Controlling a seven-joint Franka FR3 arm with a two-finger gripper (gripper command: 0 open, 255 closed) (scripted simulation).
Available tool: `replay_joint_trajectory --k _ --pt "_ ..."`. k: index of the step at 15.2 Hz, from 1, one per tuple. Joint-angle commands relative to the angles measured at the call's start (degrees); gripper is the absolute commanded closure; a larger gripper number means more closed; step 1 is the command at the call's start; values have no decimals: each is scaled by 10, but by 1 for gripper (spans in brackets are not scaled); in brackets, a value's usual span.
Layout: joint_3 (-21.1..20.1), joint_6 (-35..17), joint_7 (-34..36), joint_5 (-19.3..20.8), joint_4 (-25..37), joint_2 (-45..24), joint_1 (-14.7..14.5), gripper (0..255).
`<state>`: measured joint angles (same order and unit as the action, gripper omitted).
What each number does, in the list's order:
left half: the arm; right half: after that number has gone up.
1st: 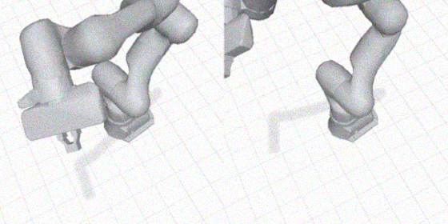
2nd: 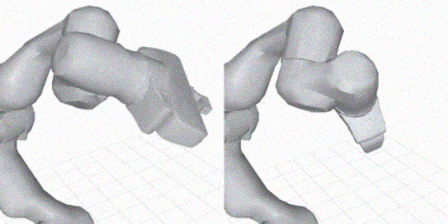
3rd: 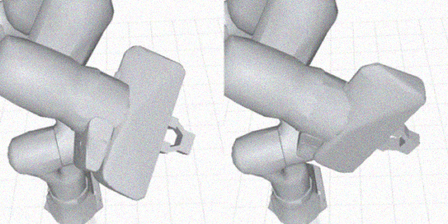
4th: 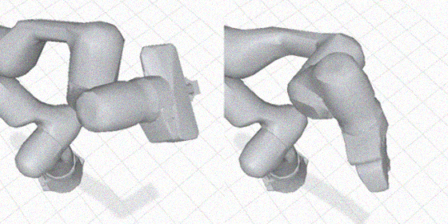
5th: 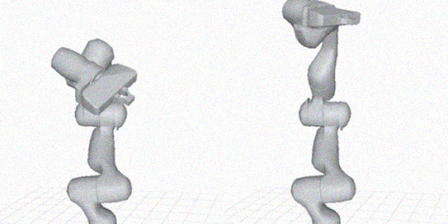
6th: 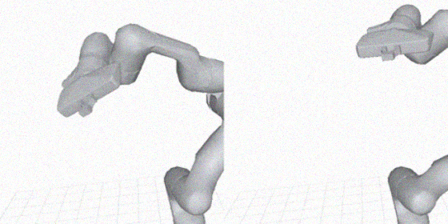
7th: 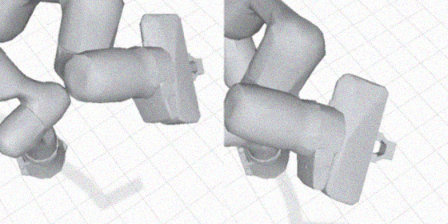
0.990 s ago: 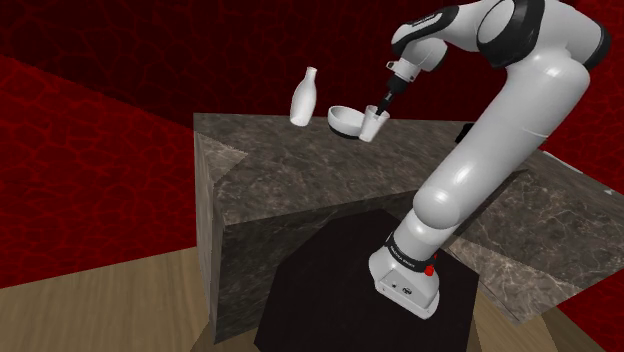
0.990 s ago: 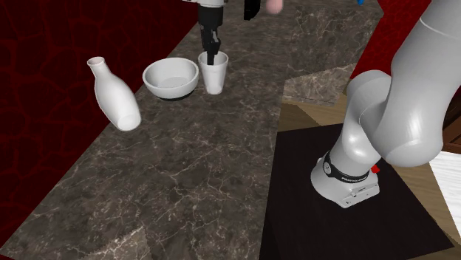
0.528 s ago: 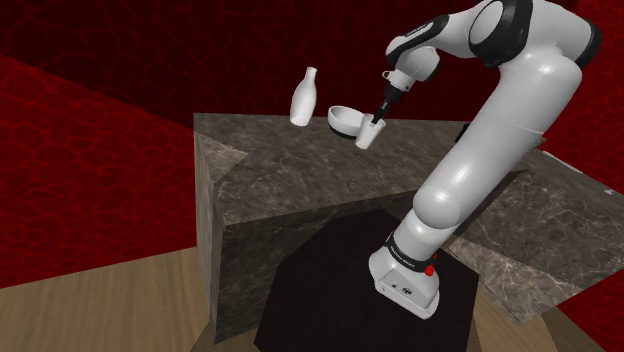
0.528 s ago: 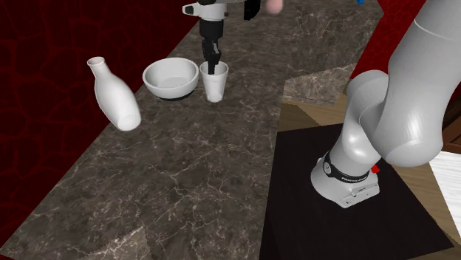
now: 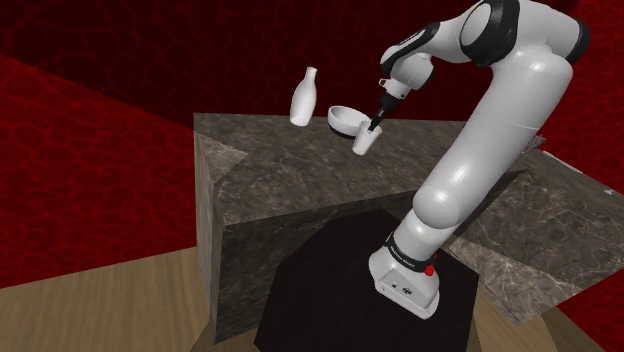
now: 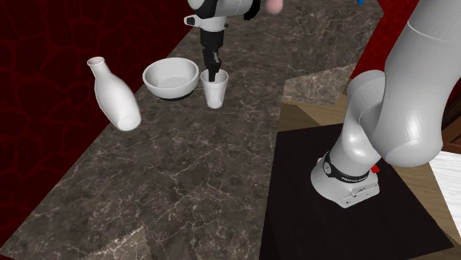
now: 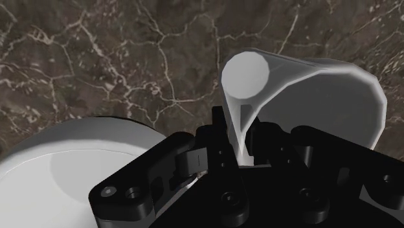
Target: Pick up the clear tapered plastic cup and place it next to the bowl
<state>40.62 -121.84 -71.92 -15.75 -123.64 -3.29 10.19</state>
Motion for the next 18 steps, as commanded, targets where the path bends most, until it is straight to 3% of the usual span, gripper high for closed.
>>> replay_joint_trajectory --k 1,4,5,10,14,18 --pt "0 -1 -1 -1 0 -1 0 255" --pt "0 -1 -1 -1 0 -1 0 255" --pt "0 -1 -1 -1 0 -1 0 0" --pt "0 -1 -1 -1 0 -1 0 0" --pt "6 65 23 34 42 34 3 0" --pt "6 65 23 34 42 34 3 0"
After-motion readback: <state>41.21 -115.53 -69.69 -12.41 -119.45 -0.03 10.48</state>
